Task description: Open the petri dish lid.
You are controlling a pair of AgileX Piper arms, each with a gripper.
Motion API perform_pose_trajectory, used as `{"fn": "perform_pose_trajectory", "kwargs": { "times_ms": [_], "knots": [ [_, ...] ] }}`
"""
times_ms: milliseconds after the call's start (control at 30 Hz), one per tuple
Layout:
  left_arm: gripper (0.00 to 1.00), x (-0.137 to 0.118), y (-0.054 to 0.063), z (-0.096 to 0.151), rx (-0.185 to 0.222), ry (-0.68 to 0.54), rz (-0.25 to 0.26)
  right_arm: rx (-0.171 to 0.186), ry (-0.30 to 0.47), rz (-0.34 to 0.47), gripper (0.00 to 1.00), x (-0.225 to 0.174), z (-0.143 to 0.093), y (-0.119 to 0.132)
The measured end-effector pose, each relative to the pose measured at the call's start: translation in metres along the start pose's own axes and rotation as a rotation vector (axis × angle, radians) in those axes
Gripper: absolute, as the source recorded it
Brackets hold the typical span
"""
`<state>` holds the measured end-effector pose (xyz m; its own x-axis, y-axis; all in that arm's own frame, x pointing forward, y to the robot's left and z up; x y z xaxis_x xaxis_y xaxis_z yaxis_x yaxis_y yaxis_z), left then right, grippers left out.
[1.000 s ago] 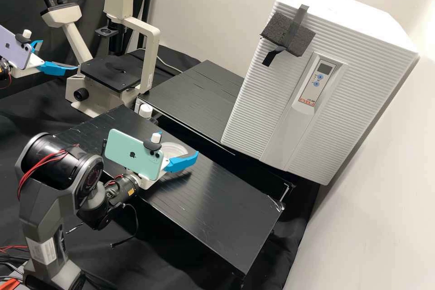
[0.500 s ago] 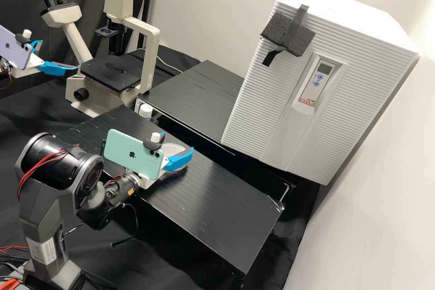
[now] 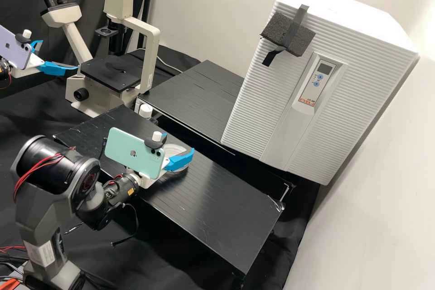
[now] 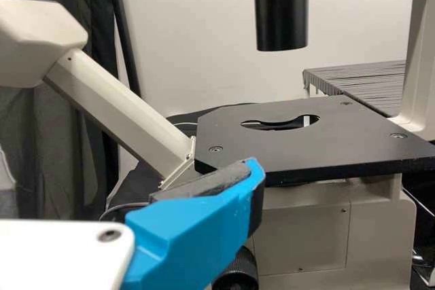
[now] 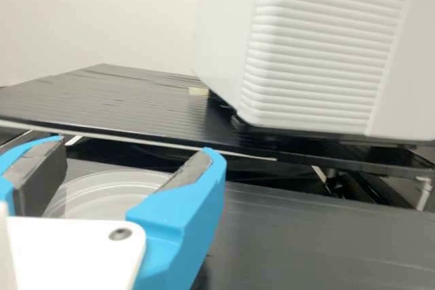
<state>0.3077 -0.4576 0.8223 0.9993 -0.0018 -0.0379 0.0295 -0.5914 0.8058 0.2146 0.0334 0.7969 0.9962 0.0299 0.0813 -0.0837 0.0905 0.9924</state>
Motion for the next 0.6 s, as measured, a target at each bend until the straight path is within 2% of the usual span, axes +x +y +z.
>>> {"fn": "perform_pose_trajectory", "kwargs": {
  "times_ms": [100, 200, 600],
  "knots": [
    [1.00, 0.0000, 0.0000, 0.0000, 0.000, 0.000, 0.000, 0.027, 0.006, 0.010, 1.00, -0.0043, -0.0010, 0.0035],
    [1.00, 0.0000, 0.0000, 0.0000, 0.000, 0.000, 0.000, 0.031, 0.013, 0.019, 1.00, -0.0062, -0.0023, 0.0057],
    [1.00, 0.0000, 0.0000, 0.0000, 0.000, 0.000, 0.000, 0.021, 0.031, -0.001, 1.00, -0.0109, -0.0031, 0.0040]
  ]
}}
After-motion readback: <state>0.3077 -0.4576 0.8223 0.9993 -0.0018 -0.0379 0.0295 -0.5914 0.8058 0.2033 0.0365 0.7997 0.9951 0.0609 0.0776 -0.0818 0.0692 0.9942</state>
